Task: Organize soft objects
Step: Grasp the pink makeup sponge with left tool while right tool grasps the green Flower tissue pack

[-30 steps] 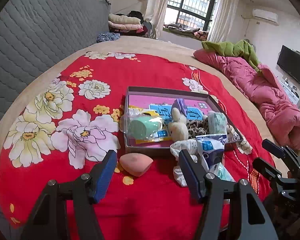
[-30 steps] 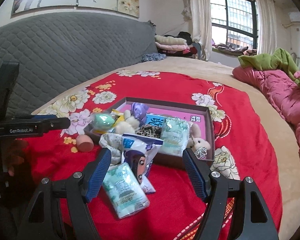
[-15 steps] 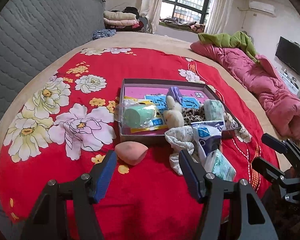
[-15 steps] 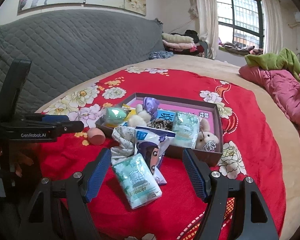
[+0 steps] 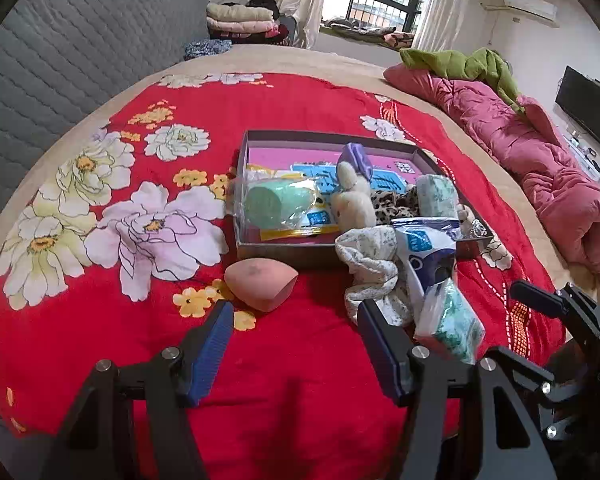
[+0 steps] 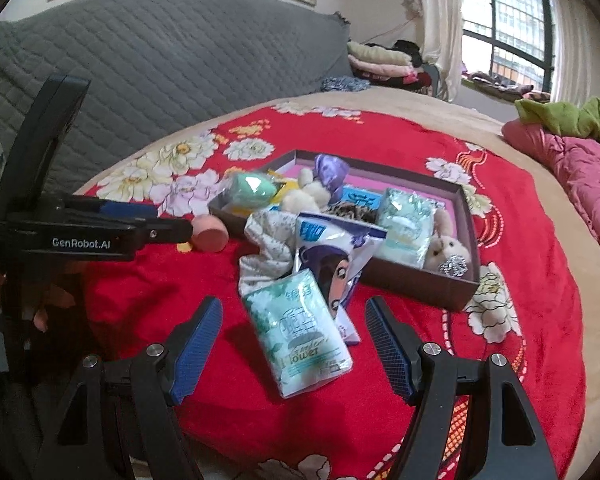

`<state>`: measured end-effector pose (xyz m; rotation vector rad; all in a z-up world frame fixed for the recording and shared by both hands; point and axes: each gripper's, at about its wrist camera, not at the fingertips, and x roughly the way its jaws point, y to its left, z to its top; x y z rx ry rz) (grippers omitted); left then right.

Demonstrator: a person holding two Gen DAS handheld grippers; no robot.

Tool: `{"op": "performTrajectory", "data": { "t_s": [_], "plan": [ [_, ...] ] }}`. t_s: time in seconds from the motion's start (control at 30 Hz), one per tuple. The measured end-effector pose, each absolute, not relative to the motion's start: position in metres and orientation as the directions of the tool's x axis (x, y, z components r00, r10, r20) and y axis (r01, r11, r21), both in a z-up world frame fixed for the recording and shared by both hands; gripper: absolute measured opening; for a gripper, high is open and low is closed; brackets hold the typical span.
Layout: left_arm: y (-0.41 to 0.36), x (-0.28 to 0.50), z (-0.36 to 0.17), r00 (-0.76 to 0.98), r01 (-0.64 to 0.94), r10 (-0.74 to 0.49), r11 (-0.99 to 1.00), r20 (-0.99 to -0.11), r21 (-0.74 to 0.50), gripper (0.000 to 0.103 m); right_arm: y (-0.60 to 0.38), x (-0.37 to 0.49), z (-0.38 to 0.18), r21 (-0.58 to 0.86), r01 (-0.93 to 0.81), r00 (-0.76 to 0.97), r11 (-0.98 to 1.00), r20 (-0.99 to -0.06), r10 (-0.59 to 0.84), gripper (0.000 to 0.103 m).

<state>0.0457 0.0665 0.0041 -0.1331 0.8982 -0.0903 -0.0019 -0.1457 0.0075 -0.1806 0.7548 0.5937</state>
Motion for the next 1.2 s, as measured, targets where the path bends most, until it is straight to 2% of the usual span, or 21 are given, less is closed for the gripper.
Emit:
{"op": "performTrajectory", "data": {
  "t_s": [0.63,1.2],
  "plan": [
    [0.094,0.084,-0.030,0.572,-0.069,-0.090,0.985,-0.816,-0.157,0.064,-0.134,0.018,-0.022,0.057,-0.572,0.519,0.818,-0.747,0.415,0.075],
    [0.083,0.111,-0.051,0.528,-0.031,-0.126,0.985,-0.840,-0.167,0.063,-0.135,0.030,-0.035,0.066,-0.554,0.500,0.830,-0.770,0.396,0.075]
  ]
}}
